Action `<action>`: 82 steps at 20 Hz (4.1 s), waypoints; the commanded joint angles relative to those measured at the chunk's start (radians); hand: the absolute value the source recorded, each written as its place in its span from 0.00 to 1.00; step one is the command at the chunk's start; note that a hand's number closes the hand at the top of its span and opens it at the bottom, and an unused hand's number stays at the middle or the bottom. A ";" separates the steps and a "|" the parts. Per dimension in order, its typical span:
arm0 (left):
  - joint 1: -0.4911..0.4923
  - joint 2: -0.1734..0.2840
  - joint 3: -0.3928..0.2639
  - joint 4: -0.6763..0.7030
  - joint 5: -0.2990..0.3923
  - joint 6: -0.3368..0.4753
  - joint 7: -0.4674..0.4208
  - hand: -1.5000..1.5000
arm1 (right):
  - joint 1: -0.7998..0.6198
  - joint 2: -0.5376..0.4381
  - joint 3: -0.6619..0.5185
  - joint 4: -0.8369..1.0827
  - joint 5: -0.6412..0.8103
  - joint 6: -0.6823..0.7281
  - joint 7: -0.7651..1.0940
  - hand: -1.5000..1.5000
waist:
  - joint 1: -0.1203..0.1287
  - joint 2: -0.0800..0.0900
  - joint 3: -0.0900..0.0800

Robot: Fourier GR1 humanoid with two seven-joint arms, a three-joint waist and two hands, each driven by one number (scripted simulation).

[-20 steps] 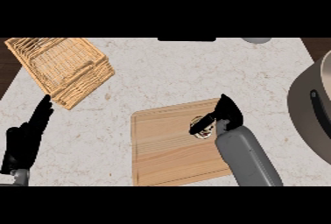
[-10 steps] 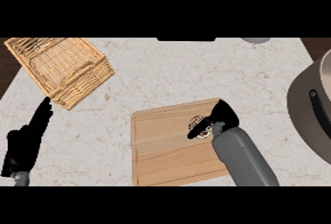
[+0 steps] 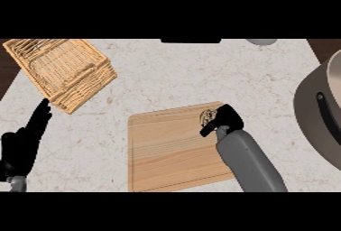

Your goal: Pick the cupcake from the cutting board and place it in the pot

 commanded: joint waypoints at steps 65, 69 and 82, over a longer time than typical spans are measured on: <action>-0.043 -0.117 0.102 0.032 -0.126 -0.117 -0.004 0.50 | -0.211 -0.755 -0.594 0.479 0.252 -0.275 -1.072 1.00 | 0.027 0.018 0.008; -0.037 -0.133 0.073 -0.029 -0.147 -0.106 0.038 0.50 | -0.278 -0.730 -0.643 0.581 0.206 -0.302 -1.120 1.00 | 0.032 0.019 0.009; -0.075 -0.137 0.093 0.036 -0.153 -0.110 0.020 0.50 | -0.329 -0.758 -0.800 0.760 0.066 -0.308 -1.374 0.00 | 0.040 0.029 0.011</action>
